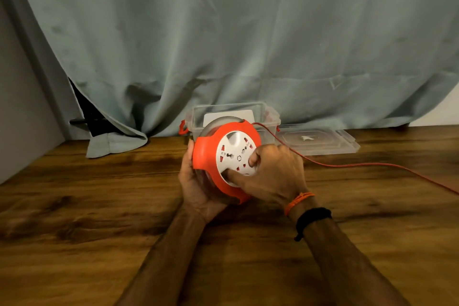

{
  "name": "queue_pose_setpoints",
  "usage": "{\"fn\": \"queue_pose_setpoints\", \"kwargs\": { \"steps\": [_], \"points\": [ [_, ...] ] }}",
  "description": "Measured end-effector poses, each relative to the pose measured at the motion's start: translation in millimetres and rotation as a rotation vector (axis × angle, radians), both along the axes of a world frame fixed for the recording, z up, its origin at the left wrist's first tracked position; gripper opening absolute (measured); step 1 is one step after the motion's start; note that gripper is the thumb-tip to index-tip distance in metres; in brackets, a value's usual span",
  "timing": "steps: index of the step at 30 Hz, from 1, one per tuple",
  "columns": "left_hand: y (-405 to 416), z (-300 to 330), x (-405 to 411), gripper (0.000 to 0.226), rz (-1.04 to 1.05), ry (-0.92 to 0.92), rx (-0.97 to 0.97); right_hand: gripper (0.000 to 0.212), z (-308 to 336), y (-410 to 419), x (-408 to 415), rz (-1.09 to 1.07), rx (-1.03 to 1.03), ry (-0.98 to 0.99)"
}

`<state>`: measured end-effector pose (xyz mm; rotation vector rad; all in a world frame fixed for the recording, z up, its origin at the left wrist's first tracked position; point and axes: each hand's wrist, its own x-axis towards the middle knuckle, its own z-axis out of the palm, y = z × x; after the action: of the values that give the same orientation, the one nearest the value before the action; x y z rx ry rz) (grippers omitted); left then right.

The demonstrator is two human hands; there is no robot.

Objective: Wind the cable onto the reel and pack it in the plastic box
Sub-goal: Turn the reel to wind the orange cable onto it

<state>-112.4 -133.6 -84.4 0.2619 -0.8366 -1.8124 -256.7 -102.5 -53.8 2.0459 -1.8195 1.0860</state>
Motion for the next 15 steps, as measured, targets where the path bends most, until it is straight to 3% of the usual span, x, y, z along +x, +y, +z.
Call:
{"fn": "queue_pose_setpoints", "kwargs": {
  "steps": [5, 10, 15],
  "points": [
    [-0.5, -3.0, -0.2, 0.072, 0.004, -0.008, 0.016, 0.072, 0.4, 0.0, 1.3, 0.007, 0.035, -0.054],
    [-3.7, -3.6, 1.9, 0.074, -0.031, 0.030, -0.011, 0.064, 1.9, 2.2, 1.9, 0.036, 0.002, 0.026],
    [-7.4, -4.4, 4.2, 0.080, -0.123, 0.038, -0.007, 0.030, 23.6, 4.8, -20.0, 0.132, 0.032, -0.025]
  ]
}}
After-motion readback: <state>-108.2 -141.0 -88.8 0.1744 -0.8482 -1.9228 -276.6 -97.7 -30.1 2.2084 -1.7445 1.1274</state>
